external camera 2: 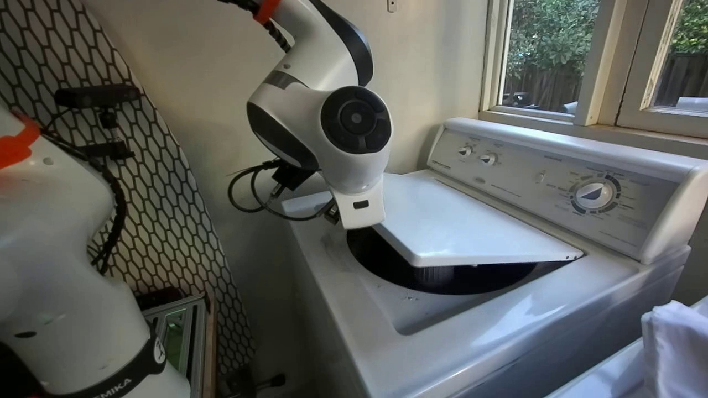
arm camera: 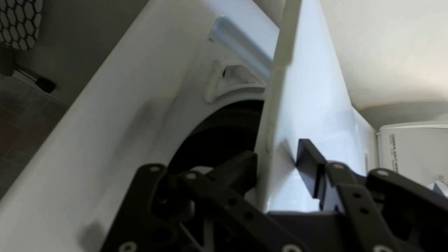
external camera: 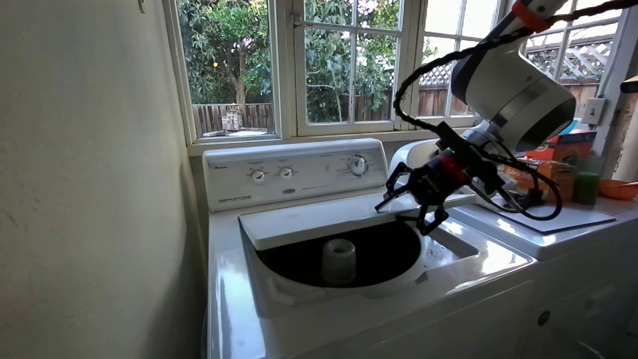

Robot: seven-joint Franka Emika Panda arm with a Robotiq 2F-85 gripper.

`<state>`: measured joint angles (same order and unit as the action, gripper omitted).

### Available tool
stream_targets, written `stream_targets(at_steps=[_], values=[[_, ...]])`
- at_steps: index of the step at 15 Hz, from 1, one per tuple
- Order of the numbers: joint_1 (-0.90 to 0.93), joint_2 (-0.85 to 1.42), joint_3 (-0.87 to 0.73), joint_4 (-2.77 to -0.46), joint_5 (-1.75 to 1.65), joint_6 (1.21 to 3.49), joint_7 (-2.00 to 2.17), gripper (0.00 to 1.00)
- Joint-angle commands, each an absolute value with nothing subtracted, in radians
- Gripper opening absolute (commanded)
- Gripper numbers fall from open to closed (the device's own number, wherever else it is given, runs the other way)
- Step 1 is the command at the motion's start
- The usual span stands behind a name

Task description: Open the washing machine on the left.

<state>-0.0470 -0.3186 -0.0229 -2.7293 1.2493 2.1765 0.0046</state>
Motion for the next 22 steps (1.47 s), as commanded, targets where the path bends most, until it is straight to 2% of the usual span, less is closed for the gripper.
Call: stream_targets(at_steps=[1,2,5,8,10,11,12,14,17,18,19,20,21,22], values=[[-0.046,-0.317,-0.020,-2.574,1.335,2.177,0.027,0.43],[-0.046,-0.321,-0.018,-2.551,1.346,2.172,0.028,0.47],[-0.045,-0.318,-0.010,-2.453,1.395,2.177,0.015,0.49],[-0.045,-0.274,-0.004,-2.306,1.466,2.220,-0.017,0.45],[-0.043,-0.213,0.001,-2.186,1.510,2.275,-0.054,0.35],[-0.038,-0.176,0.003,-2.127,1.530,2.313,-0.081,0.27],[-0.036,-0.131,0.008,-2.065,1.553,2.350,-0.117,0.30],[-0.029,-0.035,0.015,-1.945,1.602,2.426,-0.204,0.28],[-0.016,0.091,0.021,-1.790,1.660,2.516,-0.319,0.36],[-0.011,0.124,0.023,-1.743,1.663,2.533,-0.342,0.42],[-0.006,0.155,0.022,-1.706,1.675,2.544,-0.362,0.40],[-0.002,0.181,0.022,-1.670,1.681,2.555,-0.376,0.43],[0.001,0.203,0.020,-1.641,1.685,2.563,-0.390,0.37],[-0.003,0.226,0.028,-1.614,1.693,2.573,-0.407,0.36]])
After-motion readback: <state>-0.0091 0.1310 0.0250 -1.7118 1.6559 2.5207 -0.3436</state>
